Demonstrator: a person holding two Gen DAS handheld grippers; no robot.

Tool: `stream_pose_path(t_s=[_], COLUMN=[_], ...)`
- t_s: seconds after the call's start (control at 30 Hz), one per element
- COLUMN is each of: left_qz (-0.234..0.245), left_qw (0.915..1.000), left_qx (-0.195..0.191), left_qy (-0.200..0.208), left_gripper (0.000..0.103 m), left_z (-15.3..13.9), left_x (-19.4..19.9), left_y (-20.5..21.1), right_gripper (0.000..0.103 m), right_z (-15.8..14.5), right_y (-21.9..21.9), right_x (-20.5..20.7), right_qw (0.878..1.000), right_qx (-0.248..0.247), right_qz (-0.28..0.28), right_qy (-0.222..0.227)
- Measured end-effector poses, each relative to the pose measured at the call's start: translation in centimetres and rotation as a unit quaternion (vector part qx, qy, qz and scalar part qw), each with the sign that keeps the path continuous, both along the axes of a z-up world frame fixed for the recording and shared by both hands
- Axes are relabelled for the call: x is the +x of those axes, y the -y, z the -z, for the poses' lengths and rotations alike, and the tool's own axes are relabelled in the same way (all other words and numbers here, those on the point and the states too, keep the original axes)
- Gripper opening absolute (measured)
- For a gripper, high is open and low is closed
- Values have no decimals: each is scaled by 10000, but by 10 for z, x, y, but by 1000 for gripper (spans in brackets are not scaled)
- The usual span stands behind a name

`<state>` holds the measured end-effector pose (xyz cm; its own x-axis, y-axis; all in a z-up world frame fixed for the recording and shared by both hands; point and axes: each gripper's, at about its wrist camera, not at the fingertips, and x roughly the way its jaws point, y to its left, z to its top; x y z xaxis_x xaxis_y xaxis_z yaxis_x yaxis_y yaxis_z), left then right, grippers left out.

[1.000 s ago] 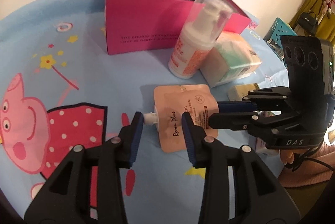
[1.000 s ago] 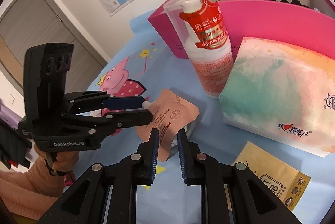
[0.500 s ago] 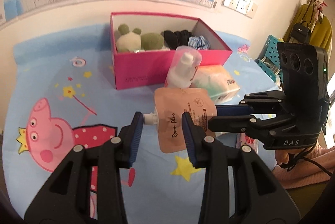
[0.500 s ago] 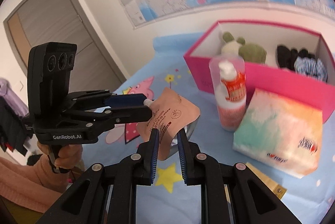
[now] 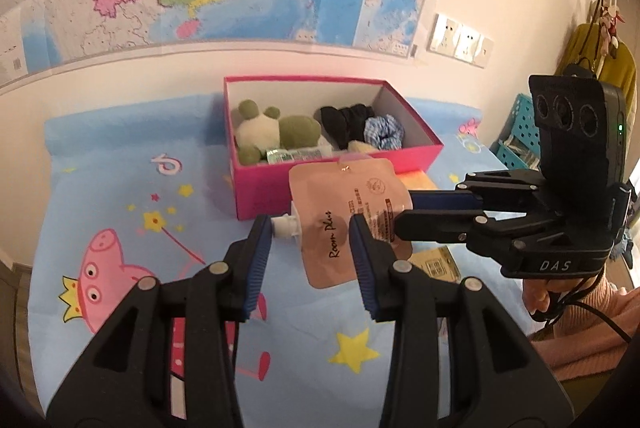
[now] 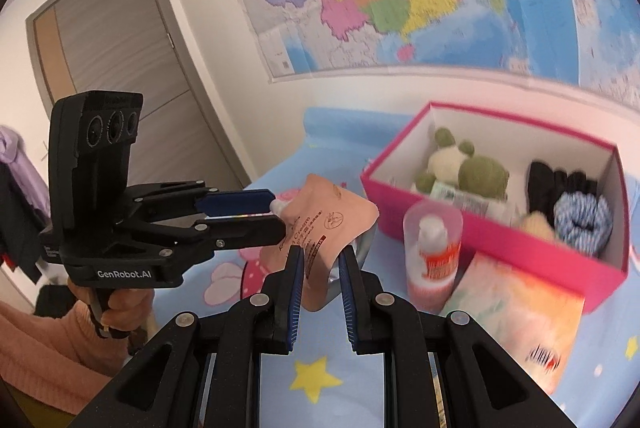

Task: Organize soft objects
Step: 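Lift the pouch into the pink box and open the right gripper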

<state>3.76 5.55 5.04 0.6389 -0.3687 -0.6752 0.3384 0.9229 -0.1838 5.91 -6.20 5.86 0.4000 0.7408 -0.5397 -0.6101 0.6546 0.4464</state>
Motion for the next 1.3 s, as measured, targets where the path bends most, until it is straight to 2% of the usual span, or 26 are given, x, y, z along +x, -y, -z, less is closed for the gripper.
stream_pose_path(t_s=[0.33, 0.53, 0.77, 1.13, 1.3], left_qz=[-112, -118, -170, -297, -369], left_qw=[9999, 9998, 9998, 9990, 9981], left_qx=[-57, -126, -38, -103, -2], left_qy=[79, 115, 117, -328, -484], left_gripper=[41, 41, 41, 41, 41], left_z=[-12, -20, -21, 7, 20], left_x=[25, 50, 81, 125, 138], left_y=[2, 8, 18, 21, 23], right_gripper=[18, 18, 18, 18, 18], right_z=[-26, -32, -22, 13, 34], right_y=[-5, 1, 9, 13, 13], right_x=[19, 37, 71, 113, 127], right_qw=[9988, 9982, 9988, 9992, 9982], right_qx=[-3, -32, -47, -115, -100], right_qz=[41, 129, 269, 380, 404], right_qy=[483, 581, 402, -70, -428])
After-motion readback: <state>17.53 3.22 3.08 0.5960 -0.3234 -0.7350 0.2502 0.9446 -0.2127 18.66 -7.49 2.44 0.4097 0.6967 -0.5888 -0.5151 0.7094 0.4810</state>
